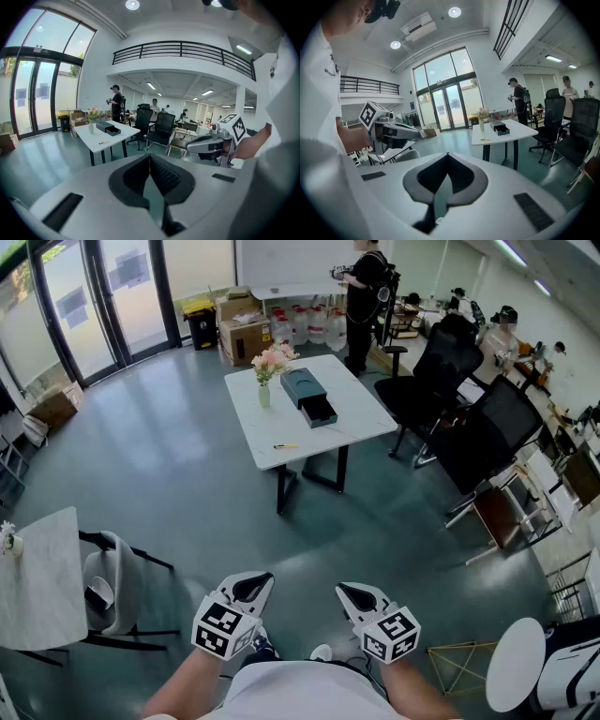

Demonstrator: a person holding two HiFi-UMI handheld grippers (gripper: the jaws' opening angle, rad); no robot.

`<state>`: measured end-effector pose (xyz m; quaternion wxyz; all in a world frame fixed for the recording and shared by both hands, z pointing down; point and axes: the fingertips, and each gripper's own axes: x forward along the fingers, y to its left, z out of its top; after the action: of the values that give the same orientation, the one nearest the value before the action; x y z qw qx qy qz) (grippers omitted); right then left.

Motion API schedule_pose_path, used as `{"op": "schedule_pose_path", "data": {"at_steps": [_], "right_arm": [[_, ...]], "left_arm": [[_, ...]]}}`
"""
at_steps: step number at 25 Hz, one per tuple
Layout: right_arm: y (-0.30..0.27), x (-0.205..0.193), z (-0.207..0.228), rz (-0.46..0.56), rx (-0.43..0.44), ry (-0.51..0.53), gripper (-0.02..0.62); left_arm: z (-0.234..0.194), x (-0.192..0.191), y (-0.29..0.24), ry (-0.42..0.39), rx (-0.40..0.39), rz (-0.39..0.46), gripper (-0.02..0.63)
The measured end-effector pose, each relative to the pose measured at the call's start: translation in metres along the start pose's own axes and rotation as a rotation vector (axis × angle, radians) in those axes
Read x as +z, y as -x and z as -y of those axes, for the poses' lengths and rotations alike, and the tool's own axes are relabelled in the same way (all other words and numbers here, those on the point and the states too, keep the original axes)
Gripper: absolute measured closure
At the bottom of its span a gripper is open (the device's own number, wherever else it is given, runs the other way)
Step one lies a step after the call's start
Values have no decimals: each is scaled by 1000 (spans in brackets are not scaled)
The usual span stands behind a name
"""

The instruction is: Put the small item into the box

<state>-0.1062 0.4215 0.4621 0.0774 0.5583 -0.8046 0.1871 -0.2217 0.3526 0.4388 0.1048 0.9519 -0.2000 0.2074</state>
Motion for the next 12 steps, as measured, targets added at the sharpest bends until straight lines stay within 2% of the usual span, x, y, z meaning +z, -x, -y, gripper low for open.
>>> {"op": "schedule_pose_path", "data": {"at_steps": [12], "right_arm": [[-7, 4, 0, -1, 21, -17, 581]], "left_arm": [[-7, 2, -4, 13, 0, -5, 589]]}}
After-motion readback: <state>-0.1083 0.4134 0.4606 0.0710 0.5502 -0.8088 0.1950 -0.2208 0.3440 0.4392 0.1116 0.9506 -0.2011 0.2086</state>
